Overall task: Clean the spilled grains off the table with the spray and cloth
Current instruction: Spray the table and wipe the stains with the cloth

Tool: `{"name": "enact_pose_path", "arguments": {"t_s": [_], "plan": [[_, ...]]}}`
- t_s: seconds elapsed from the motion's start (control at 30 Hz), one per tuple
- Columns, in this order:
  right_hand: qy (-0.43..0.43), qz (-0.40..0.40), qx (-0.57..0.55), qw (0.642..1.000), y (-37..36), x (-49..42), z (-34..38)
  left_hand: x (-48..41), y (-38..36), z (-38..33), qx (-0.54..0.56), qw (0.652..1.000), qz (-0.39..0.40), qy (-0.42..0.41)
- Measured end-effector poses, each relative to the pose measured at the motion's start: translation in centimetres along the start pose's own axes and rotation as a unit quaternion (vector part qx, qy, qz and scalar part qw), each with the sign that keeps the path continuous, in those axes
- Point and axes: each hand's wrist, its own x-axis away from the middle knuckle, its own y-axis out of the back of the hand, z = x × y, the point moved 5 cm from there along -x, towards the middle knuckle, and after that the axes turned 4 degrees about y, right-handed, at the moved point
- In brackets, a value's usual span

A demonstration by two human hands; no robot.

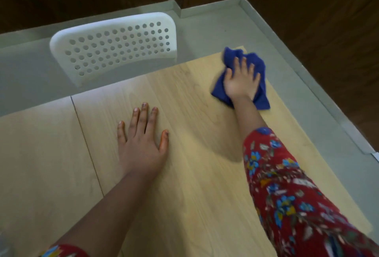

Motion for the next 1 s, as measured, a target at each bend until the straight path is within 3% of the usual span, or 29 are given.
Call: {"name": "enact_pose_path", "arguments": {"t_s": [0.13, 0.23, 0.27, 0.33, 0.4, 0.5, 0.57, 0.67, 0.77, 0.83, 0.9, 1.0], "plan": [[0.247, 0.033, -0.003, 0.968, -1.7, 3.9, 10.9, 0.0, 0.0, 0.1, 0.006, 1.000, -0.001, -0.002], [0.366, 0.039, -0.005, 0.930, -2.1, 13.1, 10.6, 0.1, -0.1, 0.0, 0.002, 1.000, -0.004, -0.004], [0.366, 0.031, -0.003, 0.930, -2.1, 15.3, 8.3, 0.1, -0.1, 0.0, 0.003, 1.000, -0.006, -0.003], [0.285, 0.016, 0.013, 0.958, -1.6, 16.6, 1.7, 0.0, -0.2, 0.1, -0.001, 1.000, -0.004, -0.003], [0.119, 0.017, 0.020, 0.993, -0.6, 14.2, -5.3, 0.0, -0.3, 0.2, -0.005, 1.000, -0.005, -0.001], [-0.067, 0.018, -0.020, 0.997, 0.5, 8.3, -9.6, 0.0, -0.3, 0.2, -0.006, 1.000, -0.003, 0.001], [-0.064, 0.006, -0.017, 0.998, 0.4, 5.3, -6.6, 0.0, -0.2, 0.2, -0.004, 1.000, 0.001, -0.002], [0.088, -0.002, -0.013, 0.996, -1.0, 5.6, 2.6, 0.0, -0.1, 0.0, 0.008, 1.000, 0.001, -0.011], [0.249, 0.007, -0.026, 0.968, -2.2, 14.4, 8.0, 0.1, 0.0, -0.1, 0.018, 1.000, -0.003, -0.020], [0.295, 0.023, -0.036, 0.954, -2.2, 20.2, 6.1, 0.2, 0.0, 0.0, 0.025, 0.999, -0.003, -0.020], [0.273, 0.020, -0.020, 0.962, -1.9, 21.3, 0.3, 0.2, 0.3, -0.2, 0.035, 0.999, -0.003, -0.033], [0.084, 0.010, 0.021, 0.996, -0.1, 17.4, -11.1, 1.2, 0.7, -1.0, 0.046, 0.994, -0.001, -0.101]]}}
